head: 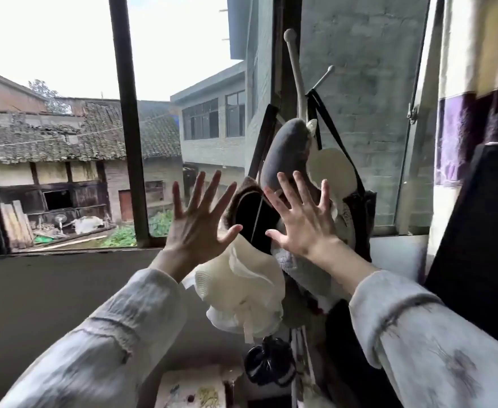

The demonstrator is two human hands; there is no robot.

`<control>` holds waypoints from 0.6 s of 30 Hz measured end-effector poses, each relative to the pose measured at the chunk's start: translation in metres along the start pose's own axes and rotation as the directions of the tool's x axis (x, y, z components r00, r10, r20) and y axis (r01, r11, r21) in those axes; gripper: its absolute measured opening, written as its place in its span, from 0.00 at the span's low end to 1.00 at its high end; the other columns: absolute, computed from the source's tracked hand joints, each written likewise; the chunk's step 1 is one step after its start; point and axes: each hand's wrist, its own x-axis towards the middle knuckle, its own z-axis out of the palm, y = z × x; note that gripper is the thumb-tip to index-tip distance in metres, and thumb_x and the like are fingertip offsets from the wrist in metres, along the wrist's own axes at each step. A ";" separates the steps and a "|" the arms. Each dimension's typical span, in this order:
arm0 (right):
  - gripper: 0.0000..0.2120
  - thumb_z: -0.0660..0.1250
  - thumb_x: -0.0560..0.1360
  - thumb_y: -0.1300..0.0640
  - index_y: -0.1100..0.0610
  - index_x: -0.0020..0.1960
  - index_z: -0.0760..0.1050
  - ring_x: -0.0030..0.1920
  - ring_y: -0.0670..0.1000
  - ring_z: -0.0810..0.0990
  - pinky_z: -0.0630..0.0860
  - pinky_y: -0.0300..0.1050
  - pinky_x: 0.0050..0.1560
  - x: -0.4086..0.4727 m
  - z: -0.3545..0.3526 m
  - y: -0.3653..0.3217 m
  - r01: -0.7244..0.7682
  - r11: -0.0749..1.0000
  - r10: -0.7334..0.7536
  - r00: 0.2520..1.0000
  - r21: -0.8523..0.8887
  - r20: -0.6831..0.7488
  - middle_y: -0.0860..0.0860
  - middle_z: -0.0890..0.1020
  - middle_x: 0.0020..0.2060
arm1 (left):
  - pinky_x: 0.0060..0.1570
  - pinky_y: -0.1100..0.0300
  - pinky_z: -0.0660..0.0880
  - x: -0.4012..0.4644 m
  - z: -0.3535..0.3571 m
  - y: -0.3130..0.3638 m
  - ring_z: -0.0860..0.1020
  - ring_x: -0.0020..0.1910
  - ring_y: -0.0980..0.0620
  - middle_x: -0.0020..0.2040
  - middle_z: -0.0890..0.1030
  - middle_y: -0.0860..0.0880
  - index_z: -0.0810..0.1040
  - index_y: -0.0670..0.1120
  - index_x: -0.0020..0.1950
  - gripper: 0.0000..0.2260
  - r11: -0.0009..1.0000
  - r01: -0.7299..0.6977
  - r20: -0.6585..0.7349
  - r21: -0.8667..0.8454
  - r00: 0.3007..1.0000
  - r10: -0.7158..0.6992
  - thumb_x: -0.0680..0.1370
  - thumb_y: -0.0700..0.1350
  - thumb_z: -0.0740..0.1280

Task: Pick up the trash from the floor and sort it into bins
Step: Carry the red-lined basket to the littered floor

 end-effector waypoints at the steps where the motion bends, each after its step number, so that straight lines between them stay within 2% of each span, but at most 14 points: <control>1: 0.40 0.63 0.74 0.40 0.48 0.77 0.45 0.76 0.58 0.47 0.42 0.69 0.70 -0.008 -0.002 0.001 -0.011 1.000 0.012 0.999 0.022 -0.033 0.55 0.48 0.77 | 0.70 0.36 0.40 0.001 -0.002 0.009 0.43 0.76 0.44 0.77 0.44 0.47 0.45 0.55 0.76 0.34 0.997 -0.020 -0.016 -0.070 1.000 0.019 0.73 0.66 0.49; 2: 0.37 0.67 0.72 0.44 0.51 0.76 0.55 0.74 0.59 0.59 0.55 0.67 0.69 -0.017 -0.003 0.007 -0.018 0.998 0.024 0.996 0.067 -0.089 0.57 0.60 0.74 | 0.71 0.38 0.44 0.003 -0.004 0.020 0.45 0.76 0.45 0.77 0.48 0.46 0.50 0.52 0.76 0.33 0.989 -0.033 -0.054 -0.141 0.998 0.025 0.74 0.63 0.51; 3: 0.35 0.70 0.70 0.47 0.54 0.72 0.63 0.68 0.60 0.70 0.67 0.64 0.63 -0.028 -0.001 0.012 -0.030 0.996 0.042 0.988 0.084 -0.148 0.59 0.70 0.69 | 0.72 0.40 0.49 0.004 -0.004 0.030 0.49 0.75 0.45 0.77 0.52 0.45 0.55 0.50 0.75 0.31 0.978 -0.062 -0.086 -0.198 0.995 0.046 0.74 0.61 0.52; 4: 0.32 0.71 0.67 0.49 0.56 0.69 0.69 0.60 0.60 0.77 0.74 0.59 0.56 -0.041 -0.002 0.017 -0.040 0.993 0.059 0.984 0.114 -0.166 0.59 0.76 0.62 | 0.72 0.43 0.53 0.004 -0.004 0.042 0.53 0.75 0.45 0.76 0.57 0.44 0.59 0.48 0.74 0.29 0.962 -0.084 -0.117 -0.261 0.992 0.055 0.75 0.59 0.53; 5: 0.30 0.71 0.67 0.50 0.58 0.66 0.71 0.55 0.59 0.80 0.77 0.56 0.50 -0.055 -0.001 0.026 -0.062 0.989 0.087 0.979 0.135 -0.186 0.59 0.80 0.57 | 0.71 0.46 0.58 0.005 -0.002 0.054 0.58 0.74 0.44 0.74 0.61 0.43 0.63 0.47 0.73 0.27 0.939 -0.115 -0.131 -0.323 0.988 0.076 0.76 0.57 0.54; 7: 0.27 0.67 0.70 0.50 0.58 0.67 0.70 0.54 0.59 0.80 0.77 0.54 0.49 -0.083 -0.002 0.043 -0.137 0.974 0.164 0.975 0.179 -0.148 0.56 0.80 0.55 | 0.64 0.50 0.68 0.004 0.001 0.081 0.67 0.70 0.45 0.70 0.69 0.44 0.67 0.46 0.70 0.23 0.886 -0.149 -0.150 -0.439 0.984 0.091 0.77 0.54 0.56; 9: 0.25 0.63 0.75 0.51 0.56 0.70 0.66 0.59 0.56 0.76 0.74 0.53 0.56 -0.117 -0.006 0.060 -0.253 0.941 0.285 0.950 0.225 -0.127 0.54 0.78 0.60 | 0.57 0.54 0.72 0.001 0.004 0.110 0.73 0.64 0.47 0.65 0.74 0.47 0.70 0.47 0.68 0.19 0.820 -0.145 -0.133 -0.554 0.987 0.085 0.77 0.50 0.60; 11: 0.24 0.61 0.77 0.51 0.55 0.72 0.63 0.65 0.53 0.72 0.69 0.51 0.62 -0.153 -0.007 0.077 -0.364 0.894 0.402 0.909 0.262 -0.110 0.52 0.74 0.65 | 0.51 0.57 0.73 -0.003 0.003 0.144 0.75 0.58 0.48 0.62 0.76 0.49 0.71 0.48 0.67 0.17 0.753 -0.117 -0.103 -0.648 0.993 0.066 0.77 0.47 0.63; 13: 0.24 0.60 0.78 0.51 0.54 0.73 0.62 0.67 0.51 0.70 0.67 0.48 0.64 -0.192 -0.015 0.093 -0.474 0.837 0.507 0.859 0.272 -0.063 0.50 0.72 0.67 | 0.47 0.59 0.71 -0.007 0.003 0.183 0.76 0.57 0.48 0.61 0.76 0.50 0.71 0.49 0.66 0.17 0.676 -0.101 -0.059 -0.730 0.995 0.085 0.78 0.46 0.63; 18: 0.23 0.62 0.78 0.52 0.53 0.71 0.64 0.64 0.50 0.72 0.67 0.41 0.61 -0.289 -0.028 0.137 -0.671 0.694 0.701 0.712 0.260 -0.033 0.50 0.75 0.63 | 0.53 0.55 0.71 -0.020 0.010 0.288 0.74 0.60 0.50 0.64 0.74 0.52 0.69 0.51 0.67 0.16 0.484 -0.127 -0.008 -0.866 0.970 0.241 0.79 0.47 0.60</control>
